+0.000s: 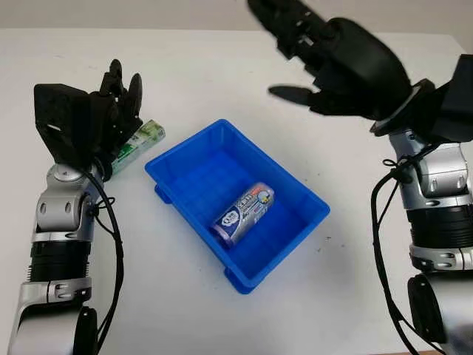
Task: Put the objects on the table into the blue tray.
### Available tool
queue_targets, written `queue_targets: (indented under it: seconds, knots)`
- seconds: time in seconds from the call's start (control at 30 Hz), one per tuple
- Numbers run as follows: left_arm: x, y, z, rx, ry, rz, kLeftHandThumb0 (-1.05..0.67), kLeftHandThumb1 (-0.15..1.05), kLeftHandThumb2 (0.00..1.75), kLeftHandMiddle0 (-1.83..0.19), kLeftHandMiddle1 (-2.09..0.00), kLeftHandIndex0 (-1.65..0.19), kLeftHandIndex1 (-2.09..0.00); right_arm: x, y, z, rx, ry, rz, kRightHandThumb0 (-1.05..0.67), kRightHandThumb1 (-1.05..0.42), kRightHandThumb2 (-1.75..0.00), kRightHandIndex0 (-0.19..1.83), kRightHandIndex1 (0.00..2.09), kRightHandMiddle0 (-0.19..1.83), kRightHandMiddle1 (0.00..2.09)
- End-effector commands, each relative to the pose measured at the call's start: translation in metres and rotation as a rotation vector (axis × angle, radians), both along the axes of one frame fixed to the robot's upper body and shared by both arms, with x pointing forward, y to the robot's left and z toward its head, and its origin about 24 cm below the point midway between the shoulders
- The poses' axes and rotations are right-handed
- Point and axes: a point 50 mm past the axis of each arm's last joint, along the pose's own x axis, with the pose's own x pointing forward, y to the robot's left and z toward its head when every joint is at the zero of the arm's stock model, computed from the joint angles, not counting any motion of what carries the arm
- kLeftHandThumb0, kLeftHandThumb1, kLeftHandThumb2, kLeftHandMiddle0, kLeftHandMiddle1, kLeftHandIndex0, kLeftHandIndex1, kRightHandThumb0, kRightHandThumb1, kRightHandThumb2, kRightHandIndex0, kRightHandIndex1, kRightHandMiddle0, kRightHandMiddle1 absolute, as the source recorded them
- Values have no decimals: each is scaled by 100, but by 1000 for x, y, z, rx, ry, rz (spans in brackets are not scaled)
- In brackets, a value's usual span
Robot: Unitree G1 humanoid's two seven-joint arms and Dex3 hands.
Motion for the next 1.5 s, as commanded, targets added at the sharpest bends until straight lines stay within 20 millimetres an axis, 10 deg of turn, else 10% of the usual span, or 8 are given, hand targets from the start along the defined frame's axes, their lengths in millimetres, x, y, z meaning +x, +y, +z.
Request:
queue_targets:
  seconds: [0.0, 0.37, 0.97, 1.03, 1.17, 1.2, 1.33, 1.47]
  knots:
    - [-2, 0, 2, 4, -14, 0, -66, 105, 63, 19, 0, 19, 0, 8, -21, -11, 26, 68, -100, -77, -105, -51, -17, 4, -15, 3]
    - [-5, 6, 6, 21, -16, 7, -66, 105, 62, 19, 0, 19, 0, 7, -68, -94, 179, 380, -386, -65, -105, -62, -19, 0, -19, 0]
    - [-6, 41, 65, 761, 254, 27, -75, 99, 6, 4, -11, 10, -7, -5, -72, -101, 256, 384, -452, -62, -105, -58, -19, 0, -19, 0]
    - [-6, 43, 61, 793, 293, 39, -76, 98, 5, 16, -129, 9, -7, -5, -71, -101, 257, 382, -450, -63, -105, -58, -19, 0, -19, 1]
    - [-10, 42, 49, 796, 381, 52, -74, 97, 5, 19, -142, 11, -5, -4, -69, -101, 269, 381, -447, -60, -105, -59, -19, 0, -19, 1]
    - [-11, 40, 41, 783, 410, 51, -72, 96, 5, 19, -175, 13, -5, -4, -68, -101, 273, 380, -452, -60, -105, -58, -19, 0, -19, 2]
    - [-14, 34, 15, 816, 477, 15, -73, 97, 6, -63, -208, 18, -4, -3, -68, -100, 276, 382, -467, -61, -105, -56, -19, 1, -18, 4]
    - [-18, 29, -7, 858, 527, -18, -78, 97, 5, -15, -209, 17, -5, -2, -69, -98, 280, 380, -469, -59, -105, -55, -19, 0, -19, 4]
